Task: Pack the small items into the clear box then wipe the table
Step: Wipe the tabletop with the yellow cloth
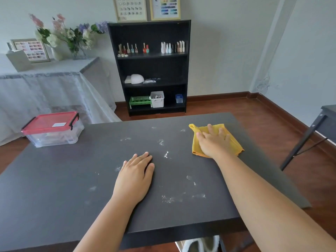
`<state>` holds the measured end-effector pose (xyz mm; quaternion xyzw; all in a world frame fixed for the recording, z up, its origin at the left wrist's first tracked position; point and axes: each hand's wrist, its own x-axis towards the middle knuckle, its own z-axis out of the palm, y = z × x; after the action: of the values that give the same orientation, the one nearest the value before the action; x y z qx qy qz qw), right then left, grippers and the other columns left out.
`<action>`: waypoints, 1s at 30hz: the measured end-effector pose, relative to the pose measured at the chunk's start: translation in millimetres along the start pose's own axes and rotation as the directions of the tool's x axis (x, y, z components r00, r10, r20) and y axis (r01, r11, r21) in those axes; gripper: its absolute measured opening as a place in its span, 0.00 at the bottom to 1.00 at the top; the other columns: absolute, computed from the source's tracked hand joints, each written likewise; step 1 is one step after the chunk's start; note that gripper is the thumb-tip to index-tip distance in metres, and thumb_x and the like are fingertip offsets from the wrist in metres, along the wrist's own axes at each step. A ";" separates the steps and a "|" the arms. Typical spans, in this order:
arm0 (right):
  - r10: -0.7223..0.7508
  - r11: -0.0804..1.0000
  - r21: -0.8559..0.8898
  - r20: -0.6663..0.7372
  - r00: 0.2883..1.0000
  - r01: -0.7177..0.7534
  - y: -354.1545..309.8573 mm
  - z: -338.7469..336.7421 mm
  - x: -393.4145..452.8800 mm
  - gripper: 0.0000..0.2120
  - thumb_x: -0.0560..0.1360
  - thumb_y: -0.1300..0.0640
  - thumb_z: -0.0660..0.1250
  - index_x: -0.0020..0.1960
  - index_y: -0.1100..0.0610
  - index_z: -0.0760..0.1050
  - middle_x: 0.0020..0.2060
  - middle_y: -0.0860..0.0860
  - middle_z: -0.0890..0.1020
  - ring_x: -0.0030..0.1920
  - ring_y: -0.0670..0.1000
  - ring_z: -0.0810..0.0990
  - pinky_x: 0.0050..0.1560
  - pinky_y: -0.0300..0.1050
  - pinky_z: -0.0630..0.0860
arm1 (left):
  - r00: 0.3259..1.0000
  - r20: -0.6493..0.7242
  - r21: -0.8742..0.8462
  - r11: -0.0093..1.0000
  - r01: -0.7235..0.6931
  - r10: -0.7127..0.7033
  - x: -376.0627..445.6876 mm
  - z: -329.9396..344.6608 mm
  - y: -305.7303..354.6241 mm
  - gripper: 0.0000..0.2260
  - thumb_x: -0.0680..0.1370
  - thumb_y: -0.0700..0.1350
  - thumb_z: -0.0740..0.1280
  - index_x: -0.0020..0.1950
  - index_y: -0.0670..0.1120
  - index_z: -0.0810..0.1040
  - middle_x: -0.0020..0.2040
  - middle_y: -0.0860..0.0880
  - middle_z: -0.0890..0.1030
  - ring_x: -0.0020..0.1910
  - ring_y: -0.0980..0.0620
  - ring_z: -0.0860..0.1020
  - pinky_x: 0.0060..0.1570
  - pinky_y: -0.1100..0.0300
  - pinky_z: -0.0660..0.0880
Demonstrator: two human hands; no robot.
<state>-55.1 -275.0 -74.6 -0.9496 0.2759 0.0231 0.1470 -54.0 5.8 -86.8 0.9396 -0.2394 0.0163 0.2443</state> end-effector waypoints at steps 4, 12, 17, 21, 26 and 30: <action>-0.240 0.965 -0.094 0.052 0.969 0.244 -19.9 23.3 -22.6 0.26 0.74 0.33 0.36 0.72 0.29 0.44 0.78 0.43 0.44 0.76 0.59 0.39 0.71 0.62 0.38 | 1.000 0.012 0.005 1.000 -0.006 0.006 -2.0 0.4 -2.6 0.20 0.81 0.54 0.53 0.72 0.54 0.68 0.74 0.58 0.64 0.76 0.50 0.56 0.73 0.50 0.53; -0.038 0.994 -0.109 -0.074 0.997 0.030 42.4 3.5 17.0 0.24 0.80 0.44 0.41 0.76 0.39 0.47 0.78 0.44 0.50 0.76 0.58 0.48 0.72 0.60 0.49 | 1.000 0.021 -0.020 1.000 0.002 -0.001 -0.2 0.6 -2.8 0.20 0.81 0.55 0.53 0.72 0.55 0.68 0.74 0.61 0.62 0.76 0.53 0.54 0.73 0.55 0.49; 0.136 0.988 -0.061 -0.092 0.986 -0.142 11.1 -3.2 62.0 0.25 0.80 0.44 0.38 0.76 0.42 0.48 0.78 0.48 0.50 0.75 0.63 0.48 0.72 0.65 0.45 | 1.000 0.022 -0.018 1.000 0.003 -0.003 0.2 0.3 0.3 0.19 0.81 0.54 0.53 0.72 0.55 0.68 0.74 0.61 0.63 0.76 0.53 0.54 0.74 0.55 0.50; -0.026 0.998 -0.052 0.004 1.000 0.026 -59.7 7.8 64.0 0.25 0.78 0.39 0.38 0.75 0.35 0.47 0.78 0.49 0.46 0.75 0.63 0.43 0.71 0.66 0.40 | 1.000 0.020 -0.007 1.000 0.008 -0.007 -0.1 -0.9 0.0 0.20 0.81 0.54 0.52 0.73 0.56 0.67 0.74 0.62 0.62 0.76 0.54 0.54 0.74 0.55 0.51; -0.365 0.923 -0.083 0.127 0.922 0.377 -86.0 32.2 31.5 0.23 0.76 0.34 0.40 0.71 0.27 0.44 0.77 0.41 0.44 0.76 0.55 0.38 0.71 0.63 0.36 | 0.999 0.030 -0.019 1.000 0.012 -0.011 -0.1 -1.2 -2.1 0.20 0.81 0.55 0.52 0.73 0.57 0.66 0.75 0.63 0.60 0.76 0.55 0.53 0.74 0.56 0.49; -0.327 0.935 -0.123 0.057 0.943 0.332 -14.2 18.0 35.9 0.23 0.78 0.38 0.40 0.73 0.31 0.45 0.77 0.38 0.47 0.77 0.52 0.44 0.73 0.58 0.45 | 0.999 0.034 -0.024 1.000 0.020 -0.019 0.7 -1.4 -1.9 0.20 0.81 0.55 0.52 0.73 0.58 0.65 0.75 0.64 0.59 0.76 0.56 0.52 0.74 0.57 0.48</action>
<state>-16.5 -276.9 -92.5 -0.9894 0.1083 0.0329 0.0911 -52.3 7.7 -86.3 0.9389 -0.2347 -0.0048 0.2518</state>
